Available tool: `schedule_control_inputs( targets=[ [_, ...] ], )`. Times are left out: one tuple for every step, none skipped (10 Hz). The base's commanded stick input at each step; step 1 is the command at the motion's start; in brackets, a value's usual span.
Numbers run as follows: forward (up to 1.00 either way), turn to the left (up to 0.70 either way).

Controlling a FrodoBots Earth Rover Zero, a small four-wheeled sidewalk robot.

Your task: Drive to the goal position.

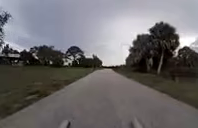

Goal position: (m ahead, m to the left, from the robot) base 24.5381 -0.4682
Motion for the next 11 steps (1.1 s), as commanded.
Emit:
schedule_control_inputs(
  targets=[
    [1.0, 0.0],
    [1.0, 0.0],
    [1.0, 0.0],
    [1.0, 0.0],
    [1.0, -0.13],
    [1.0, -0.4],
    [1.0, -0.4],
    [1.0, -0.4],
    [1.0, -0.09],
    [1.0, 0.0],
    [1.0, 0.0]
  ],
)
